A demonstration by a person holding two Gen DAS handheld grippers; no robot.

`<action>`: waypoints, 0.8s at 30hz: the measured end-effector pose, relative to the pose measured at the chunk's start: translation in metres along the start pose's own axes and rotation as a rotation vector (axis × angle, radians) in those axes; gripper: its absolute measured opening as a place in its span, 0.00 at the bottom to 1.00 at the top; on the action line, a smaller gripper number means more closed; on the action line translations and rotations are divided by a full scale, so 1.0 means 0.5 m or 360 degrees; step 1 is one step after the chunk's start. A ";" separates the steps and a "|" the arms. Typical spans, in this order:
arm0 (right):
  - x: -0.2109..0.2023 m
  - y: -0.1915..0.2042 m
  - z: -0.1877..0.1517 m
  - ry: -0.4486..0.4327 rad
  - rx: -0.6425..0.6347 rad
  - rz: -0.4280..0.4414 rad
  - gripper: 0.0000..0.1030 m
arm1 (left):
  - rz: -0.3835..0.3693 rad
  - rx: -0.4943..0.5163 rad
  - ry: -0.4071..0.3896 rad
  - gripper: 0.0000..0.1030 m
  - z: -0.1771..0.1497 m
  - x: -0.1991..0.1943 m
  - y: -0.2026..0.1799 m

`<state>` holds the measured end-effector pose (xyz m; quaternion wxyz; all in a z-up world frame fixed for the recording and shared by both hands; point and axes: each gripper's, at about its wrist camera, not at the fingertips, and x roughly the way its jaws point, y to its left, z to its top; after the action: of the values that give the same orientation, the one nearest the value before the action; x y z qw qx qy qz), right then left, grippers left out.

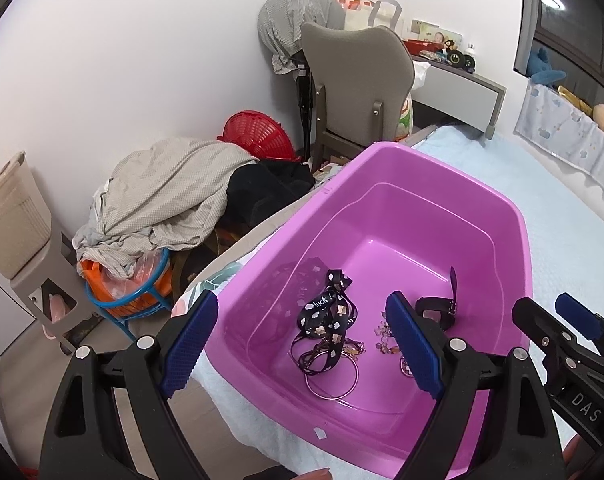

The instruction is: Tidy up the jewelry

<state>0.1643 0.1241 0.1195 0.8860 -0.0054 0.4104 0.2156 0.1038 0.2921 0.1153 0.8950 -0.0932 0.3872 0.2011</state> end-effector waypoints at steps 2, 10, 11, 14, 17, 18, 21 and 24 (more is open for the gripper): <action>-0.002 0.002 0.000 -0.0001 0.0005 0.0000 0.71 | -0.0004 -0.0001 0.0000 0.82 0.000 -0.003 0.000; -0.012 0.009 -0.002 -0.0002 0.0004 -0.0003 0.71 | -0.0007 0.0002 -0.0010 0.82 -0.002 -0.011 0.002; -0.013 0.010 -0.002 -0.0001 0.0002 -0.0004 0.71 | -0.0008 0.0003 -0.0010 0.82 -0.002 -0.011 0.003; -0.014 0.012 -0.003 0.0000 -0.0004 -0.0005 0.71 | -0.0005 0.0002 -0.0012 0.82 -0.003 -0.012 0.001; -0.015 0.016 -0.003 -0.0001 -0.0010 -0.0006 0.71 | -0.0006 0.0000 -0.0012 0.82 -0.003 -0.012 0.002; -0.016 0.016 -0.002 -0.0002 -0.0011 -0.0006 0.71 | -0.0005 0.0000 -0.0012 0.82 -0.003 -0.013 0.001; -0.016 0.018 -0.001 -0.0003 -0.0012 -0.0005 0.71 | -0.0007 -0.0001 -0.0012 0.82 -0.003 -0.014 0.001; -0.015 0.018 -0.001 0.0000 -0.0014 -0.0004 0.71 | -0.0007 0.0002 -0.0010 0.82 -0.003 -0.013 0.002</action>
<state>0.1560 0.1293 0.1262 0.8862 -0.0099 0.4096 0.2162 0.0982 0.2905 0.1189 0.8967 -0.0930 0.3842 0.1992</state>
